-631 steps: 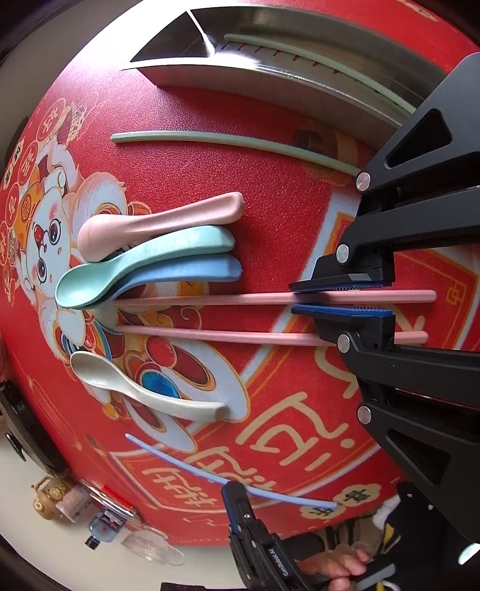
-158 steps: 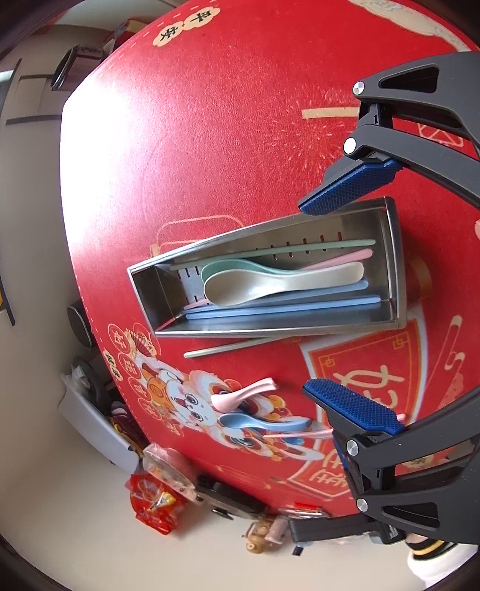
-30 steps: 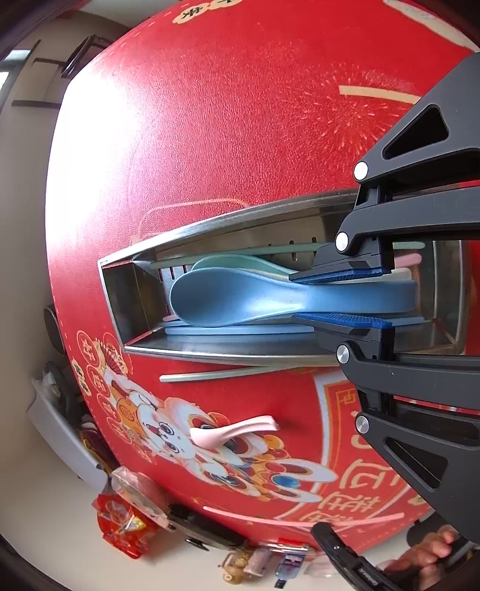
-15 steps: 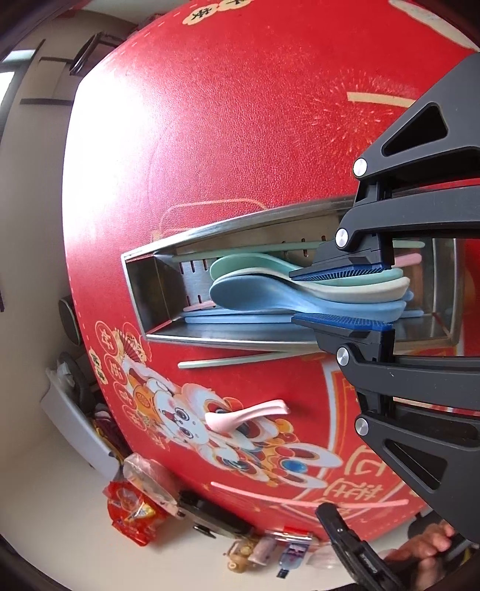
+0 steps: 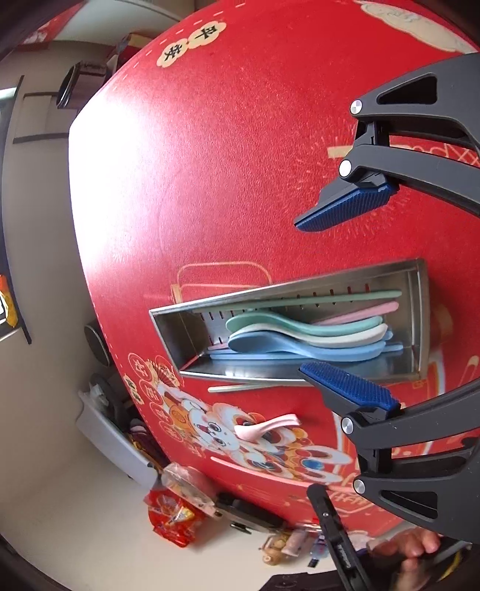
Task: Organize utensils
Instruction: 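Lower the pink chopstick into the caddy and open the left gripper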
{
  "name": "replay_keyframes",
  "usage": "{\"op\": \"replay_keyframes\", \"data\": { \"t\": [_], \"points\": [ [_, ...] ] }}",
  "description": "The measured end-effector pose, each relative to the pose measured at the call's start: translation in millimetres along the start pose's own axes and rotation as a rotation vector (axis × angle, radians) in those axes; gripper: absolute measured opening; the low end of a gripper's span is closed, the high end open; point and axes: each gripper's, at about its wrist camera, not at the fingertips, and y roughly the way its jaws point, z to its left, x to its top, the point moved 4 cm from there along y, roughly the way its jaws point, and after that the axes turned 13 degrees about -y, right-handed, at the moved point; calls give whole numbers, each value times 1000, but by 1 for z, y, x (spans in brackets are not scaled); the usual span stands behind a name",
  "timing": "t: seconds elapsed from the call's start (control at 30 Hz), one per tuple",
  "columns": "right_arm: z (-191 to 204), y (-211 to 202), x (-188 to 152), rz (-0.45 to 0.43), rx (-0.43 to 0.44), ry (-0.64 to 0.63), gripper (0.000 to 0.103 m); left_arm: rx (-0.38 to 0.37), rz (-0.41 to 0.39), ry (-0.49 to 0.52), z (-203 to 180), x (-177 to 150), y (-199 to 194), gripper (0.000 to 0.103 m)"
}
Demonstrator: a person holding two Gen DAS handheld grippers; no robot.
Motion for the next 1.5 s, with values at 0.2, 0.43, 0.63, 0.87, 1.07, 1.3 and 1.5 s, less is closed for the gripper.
{"op": "replay_keyframes", "data": {
  "t": [0.2, 0.43, 0.63, 0.87, 1.07, 1.3, 1.5],
  "points": [
    [-25, -12, -4, -22, -18, 43, 86, -43, 39, 29, -43, -1, 22, 6],
    [-47, -20, -5, -14, -28, 44, 86, -77, 91, 34, -84, -9, 50, 6],
    [-63, -26, -8, -7, -35, 42, 86, -53, 132, 32, -103, -19, 75, 6],
    [-91, -30, -12, 2, -71, 74, 86, -39, 157, 4, -109, -26, 95, 6],
    [-105, -35, -13, 6, -87, 72, 86, -33, 160, -29, -117, -27, 108, 6],
    [-122, -38, -16, 15, -105, 78, 86, -19, 154, -84, -118, -30, 120, 6],
    [-126, -39, -14, 20, -102, 72, 86, -29, 164, -109, -120, -27, 131, 6]
  ]
}}
